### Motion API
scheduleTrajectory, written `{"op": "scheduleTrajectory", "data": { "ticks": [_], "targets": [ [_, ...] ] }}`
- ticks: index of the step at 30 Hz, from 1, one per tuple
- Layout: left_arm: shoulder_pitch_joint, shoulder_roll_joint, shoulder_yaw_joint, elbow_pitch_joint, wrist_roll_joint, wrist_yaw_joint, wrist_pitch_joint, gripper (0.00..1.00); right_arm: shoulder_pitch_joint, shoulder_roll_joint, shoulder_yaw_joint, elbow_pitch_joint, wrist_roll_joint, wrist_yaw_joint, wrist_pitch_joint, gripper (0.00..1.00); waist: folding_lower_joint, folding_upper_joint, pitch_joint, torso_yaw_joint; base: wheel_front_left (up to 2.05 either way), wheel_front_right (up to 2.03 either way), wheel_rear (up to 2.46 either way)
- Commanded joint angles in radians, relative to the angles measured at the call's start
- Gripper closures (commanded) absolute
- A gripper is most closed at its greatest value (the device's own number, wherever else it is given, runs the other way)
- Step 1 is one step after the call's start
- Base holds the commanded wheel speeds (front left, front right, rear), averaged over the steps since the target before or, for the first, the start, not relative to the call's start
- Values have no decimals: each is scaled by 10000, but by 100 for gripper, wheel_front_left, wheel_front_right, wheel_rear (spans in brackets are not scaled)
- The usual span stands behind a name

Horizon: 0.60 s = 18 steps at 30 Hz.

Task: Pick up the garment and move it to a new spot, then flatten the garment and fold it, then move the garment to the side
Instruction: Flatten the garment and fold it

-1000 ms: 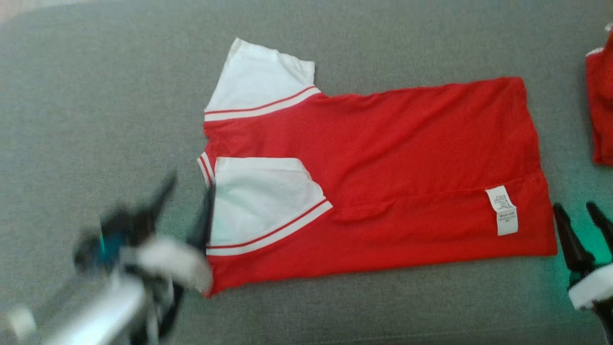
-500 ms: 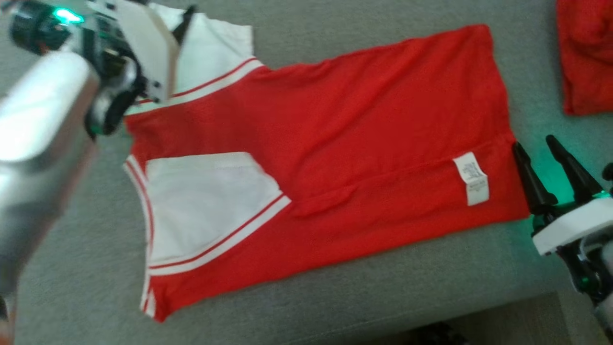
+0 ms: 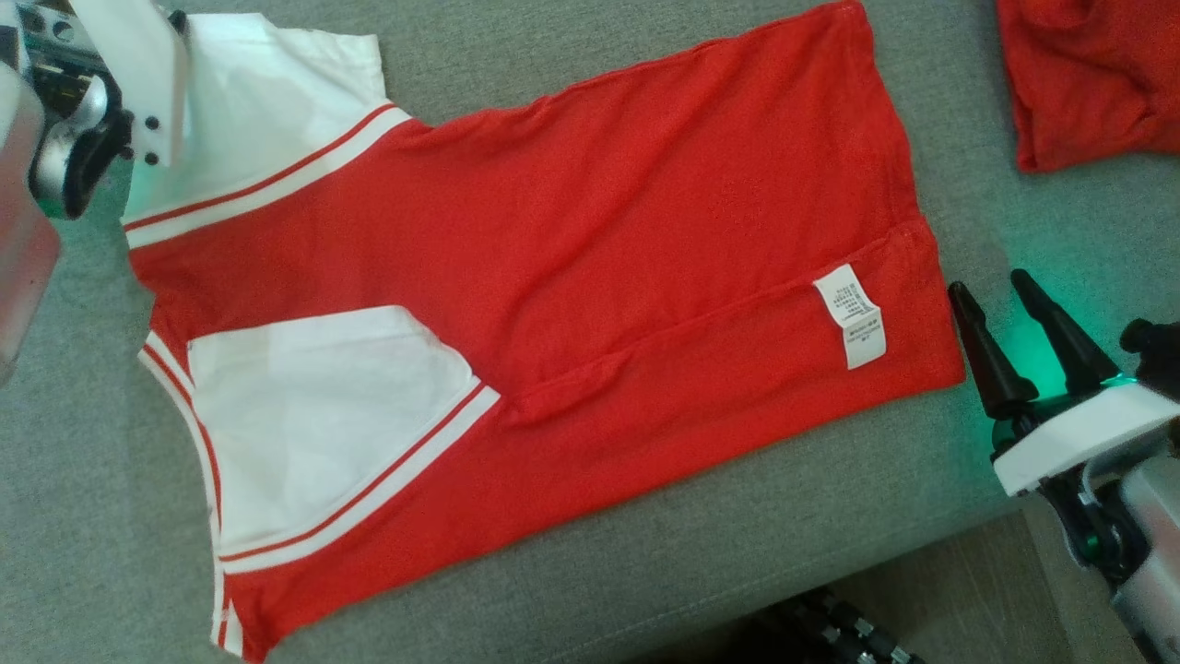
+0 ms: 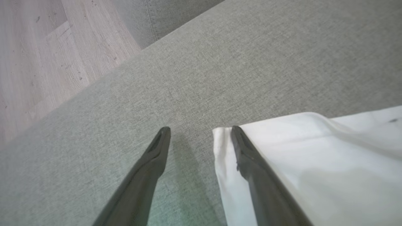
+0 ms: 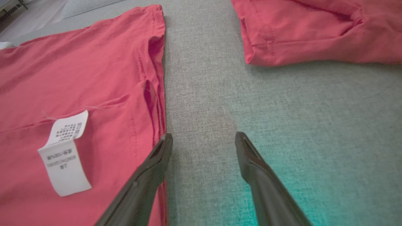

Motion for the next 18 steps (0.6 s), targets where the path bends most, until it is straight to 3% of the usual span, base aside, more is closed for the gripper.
{"op": "scheduleTrajectory", "data": {
  "ticks": [1,5,6,9,18],
  "targets": [
    [-425,458,367,-70,-68,45,105,0,-41,-322,67,-64,84,65,-159,0,0,0,-5,22,0,0,0],
    [-236,410,581,-142,-568,-32,372,2,-104,-394,68,55,147,65,-226,0,0,0,-33,90,0,0,0],
    [-163,373,649,-191,-754,-62,505,21,-122,-401,65,78,157,65,-239,0,0,0,-33,108,0,0,0],
    [27,230,956,-444,-1341,-120,673,100,-167,-414,74,106,176,65,-276,0,0,0,0,155,0,0,0],
    [61,264,1172,-1117,-1389,-188,-79,100,-781,-818,80,-79,306,65,-263,0,0,0,68,301,0,0,0]
  ]
}}
